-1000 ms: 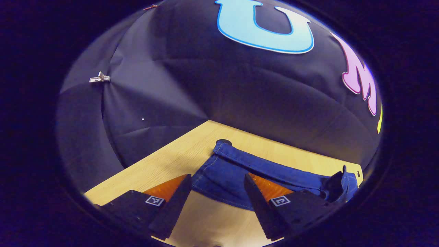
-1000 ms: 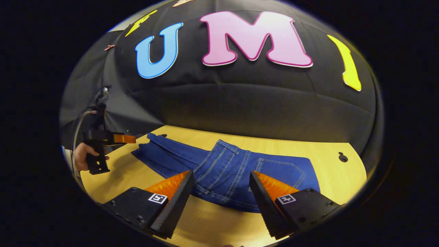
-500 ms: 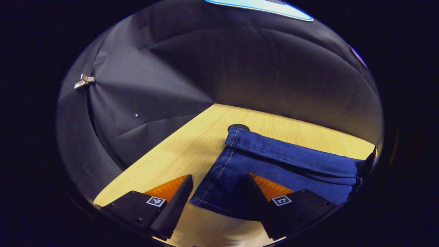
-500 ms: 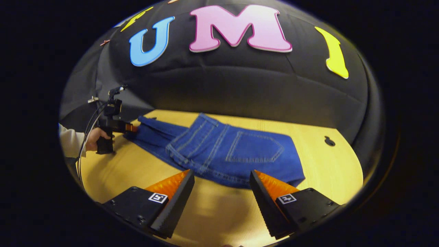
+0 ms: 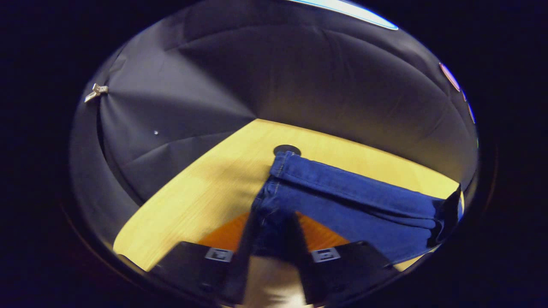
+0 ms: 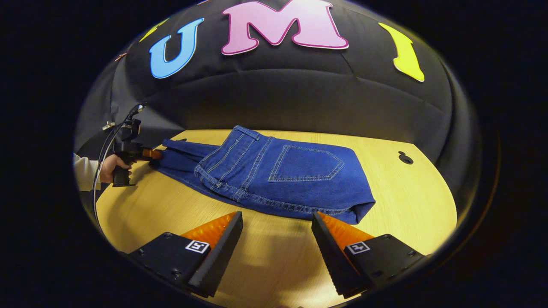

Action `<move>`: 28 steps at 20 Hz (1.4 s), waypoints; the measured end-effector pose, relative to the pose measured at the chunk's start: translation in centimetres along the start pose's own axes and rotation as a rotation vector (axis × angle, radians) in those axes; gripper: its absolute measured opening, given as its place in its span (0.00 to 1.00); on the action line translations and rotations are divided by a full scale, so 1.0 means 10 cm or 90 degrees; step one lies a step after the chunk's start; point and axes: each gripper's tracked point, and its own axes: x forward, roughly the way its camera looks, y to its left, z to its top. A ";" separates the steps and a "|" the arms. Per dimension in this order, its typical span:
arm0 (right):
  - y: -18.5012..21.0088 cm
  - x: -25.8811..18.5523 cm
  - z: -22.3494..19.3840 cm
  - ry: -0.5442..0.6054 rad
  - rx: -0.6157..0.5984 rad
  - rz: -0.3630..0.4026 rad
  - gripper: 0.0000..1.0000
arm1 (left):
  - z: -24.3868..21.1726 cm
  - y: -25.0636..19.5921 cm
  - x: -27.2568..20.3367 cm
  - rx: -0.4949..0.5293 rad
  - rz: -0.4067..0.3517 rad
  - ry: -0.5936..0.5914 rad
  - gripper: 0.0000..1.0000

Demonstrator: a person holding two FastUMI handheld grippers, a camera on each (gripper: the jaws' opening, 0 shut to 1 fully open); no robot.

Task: Grasp the waist and the cuffs of the jeans and fold them to make the two legs overlap; first hold the waist and fold one-third of the jeans toward the cuffs, then hold the cuffs and fold the remaining one-third in the same direction to finish folding.

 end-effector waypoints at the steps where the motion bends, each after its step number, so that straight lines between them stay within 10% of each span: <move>1: -0.04 -0.03 0.03 -0.004 -0.001 -0.003 0.99 | 0.02 -0.01 0.00 -0.010 -0.005 -0.003 0.26; 9: -0.25 -0.35 0.35 -0.036 0.009 -0.031 0.99 | 0.38 -0.11 -0.26 -0.087 -0.031 -0.069 0.06; 18: -0.67 -0.81 0.54 -0.062 0.015 -0.083 0.99 | 1.51 -1.77 -2.16 0.011 -0.257 -0.221 0.06; 25: -1.16 -1.26 0.46 -0.077 0.050 -0.146 0.99 | 0.52 -4.02 -2.53 -0.012 -0.457 -0.108 0.06; 28: -1.37 -1.47 0.38 -0.080 0.078 -0.174 0.99 | -0.27 -4.36 -2.23 0.021 -0.432 -0.027 0.07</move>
